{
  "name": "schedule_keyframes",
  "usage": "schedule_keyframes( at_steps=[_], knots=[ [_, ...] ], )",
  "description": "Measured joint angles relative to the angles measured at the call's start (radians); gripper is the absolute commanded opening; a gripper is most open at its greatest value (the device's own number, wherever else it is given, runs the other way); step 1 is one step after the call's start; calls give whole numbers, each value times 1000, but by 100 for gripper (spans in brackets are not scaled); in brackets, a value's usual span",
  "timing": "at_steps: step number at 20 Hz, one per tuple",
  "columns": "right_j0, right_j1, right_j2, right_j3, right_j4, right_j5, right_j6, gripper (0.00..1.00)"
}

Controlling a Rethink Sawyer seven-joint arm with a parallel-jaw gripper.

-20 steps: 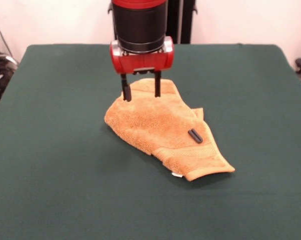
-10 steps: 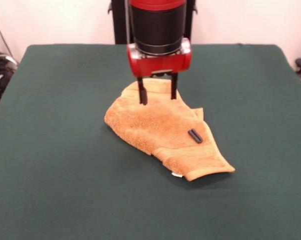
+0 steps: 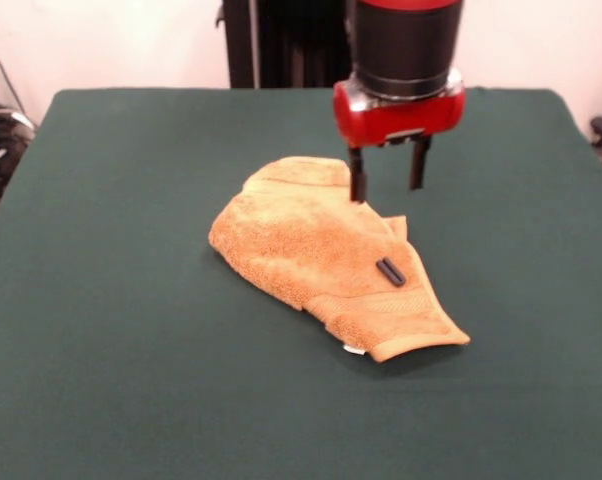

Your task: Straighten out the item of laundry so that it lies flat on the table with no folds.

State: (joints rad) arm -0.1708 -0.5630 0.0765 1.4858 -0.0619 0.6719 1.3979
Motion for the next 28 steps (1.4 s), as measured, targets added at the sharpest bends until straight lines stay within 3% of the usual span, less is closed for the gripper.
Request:
schedule_keyframes(
  at_steps=[9, 28],
  knots=[
    [4, -63, 0, 103, 4, -46, 0, 100],
    [-7, -41, -5, 221, -24, -272, 0, 100]
  ],
)
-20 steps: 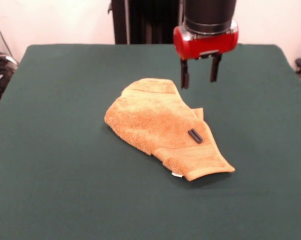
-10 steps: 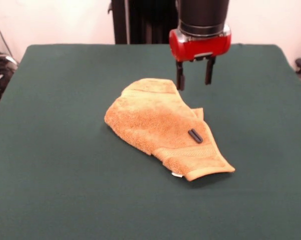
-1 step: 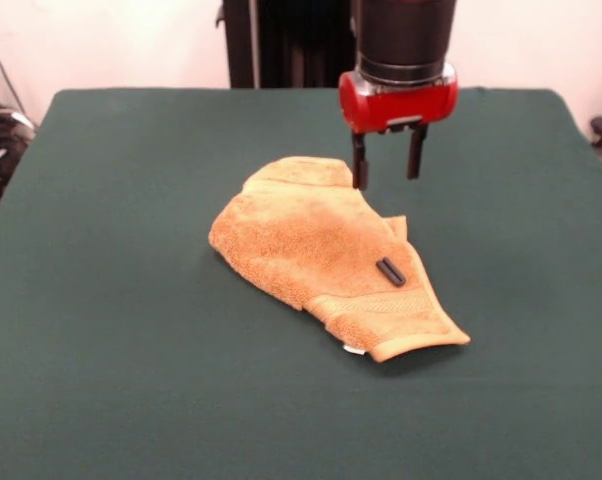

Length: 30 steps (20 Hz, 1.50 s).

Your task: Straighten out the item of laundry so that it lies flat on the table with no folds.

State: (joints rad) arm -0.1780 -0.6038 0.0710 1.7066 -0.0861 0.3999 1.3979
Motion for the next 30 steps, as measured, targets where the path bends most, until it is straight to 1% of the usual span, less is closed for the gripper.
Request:
schedule_keyframes(
  at_steps=[10, 14, 20, 23, 30],
  knots=[
    [-6, 48, -4, 4, -8, -22, 0, 100],
    [-30, 71, -4, 5, -33, -22, 0, 100],
    [-57, 86, -5, 10, -61, -43, 0, 100],
    [-58, 87, -8, 13, -88, -69, 0, 100],
    [-49, 87, -13, 26, -100, -113, 0, 100]
  ],
)
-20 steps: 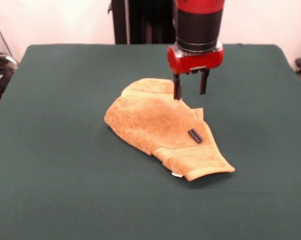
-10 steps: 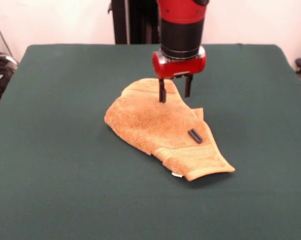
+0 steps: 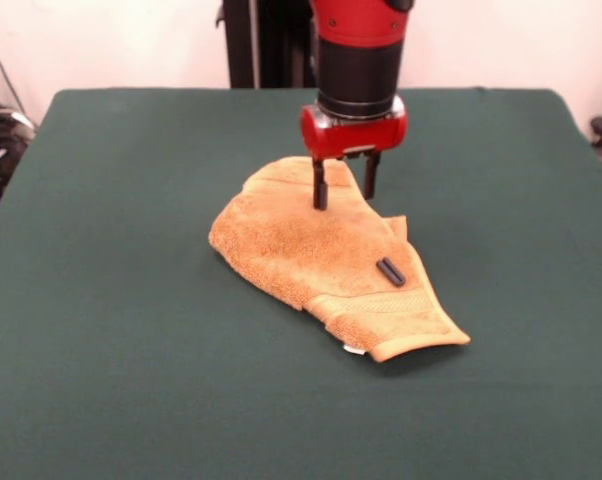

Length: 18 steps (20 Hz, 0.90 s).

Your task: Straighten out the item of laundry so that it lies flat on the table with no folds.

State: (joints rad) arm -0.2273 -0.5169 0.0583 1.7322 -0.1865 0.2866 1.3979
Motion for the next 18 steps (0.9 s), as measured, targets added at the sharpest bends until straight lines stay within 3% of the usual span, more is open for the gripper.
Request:
schedule_keyframes(
  at_steps=[10, 18],
  knots=[
    [69, -18, -16, 21, 0, -3, 0, 100],
    [58, -29, -16, 42, 0, -3, 0, 100]
  ],
)
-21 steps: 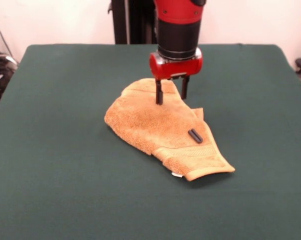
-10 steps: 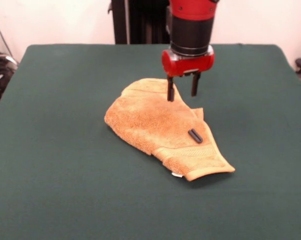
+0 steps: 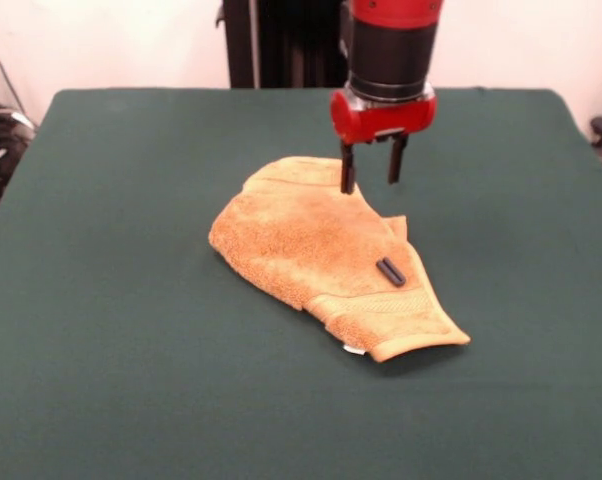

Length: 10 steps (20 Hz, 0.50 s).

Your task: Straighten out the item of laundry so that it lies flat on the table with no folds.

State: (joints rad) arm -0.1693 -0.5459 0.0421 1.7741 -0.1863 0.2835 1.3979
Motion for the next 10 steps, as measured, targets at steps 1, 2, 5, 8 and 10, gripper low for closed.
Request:
schedule_keyframes(
  at_steps=[1, 2, 5, 8, 10],
  knots=[
    [-3, 2, 0, 2, 0, -1, 0, 100],
    [-4, 3, 0, 3, 0, -1, 0, 100],
    [-12, 10, -4, 14, 0, -13, 0, 100],
    [-13, 12, -7, 28, 0, -41, 0, 100],
    [-16, 15, -8, 46, 0, -85, 0, 100]
  ],
)
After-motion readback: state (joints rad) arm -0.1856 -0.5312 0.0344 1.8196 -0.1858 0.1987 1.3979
